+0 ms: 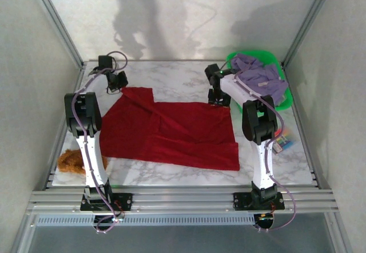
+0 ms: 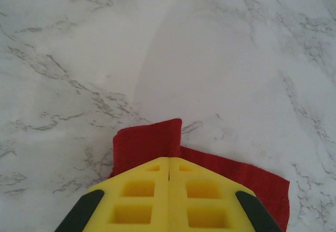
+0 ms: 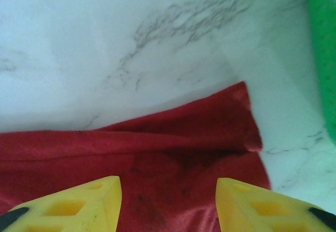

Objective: Fold and stack the t-shirts

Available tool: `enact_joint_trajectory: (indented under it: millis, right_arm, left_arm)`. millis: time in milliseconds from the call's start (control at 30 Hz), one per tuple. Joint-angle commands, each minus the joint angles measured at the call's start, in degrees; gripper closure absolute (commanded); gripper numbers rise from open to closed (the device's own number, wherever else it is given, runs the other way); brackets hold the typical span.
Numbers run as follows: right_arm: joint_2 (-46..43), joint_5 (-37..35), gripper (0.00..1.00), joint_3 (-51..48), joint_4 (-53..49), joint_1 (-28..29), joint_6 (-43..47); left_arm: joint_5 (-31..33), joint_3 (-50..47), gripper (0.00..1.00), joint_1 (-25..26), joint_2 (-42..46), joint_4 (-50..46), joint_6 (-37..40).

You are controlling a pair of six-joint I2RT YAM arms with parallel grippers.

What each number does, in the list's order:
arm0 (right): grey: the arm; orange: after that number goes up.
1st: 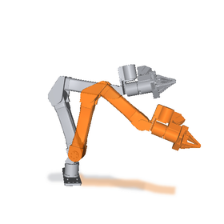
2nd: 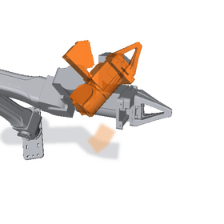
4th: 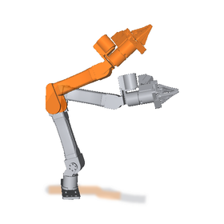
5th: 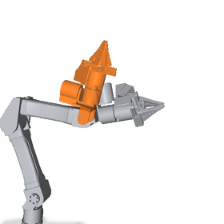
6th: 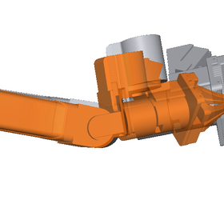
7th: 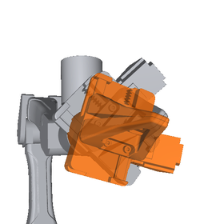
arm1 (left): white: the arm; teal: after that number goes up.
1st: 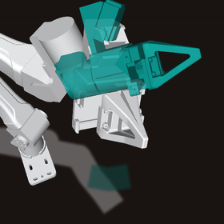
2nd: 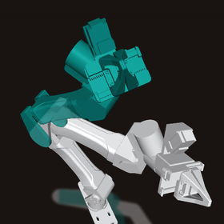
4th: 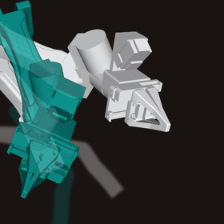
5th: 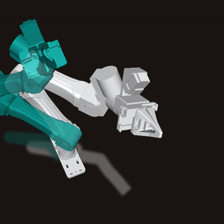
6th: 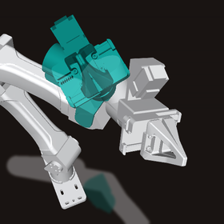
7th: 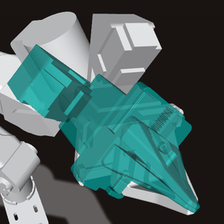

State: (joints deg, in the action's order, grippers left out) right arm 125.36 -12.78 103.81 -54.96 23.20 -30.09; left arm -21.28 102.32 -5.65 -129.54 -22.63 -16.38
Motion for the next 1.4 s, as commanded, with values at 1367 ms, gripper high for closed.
enact_joint_trajectory:
  millis: [1367]
  right_arm:
    - [0.36,-3.88,0.62,-10.12,3.74,-1.64,-3.05]
  left_arm:
    - [0.76,-3.11,1.0,1.93,3.41,-1.81,0.83]
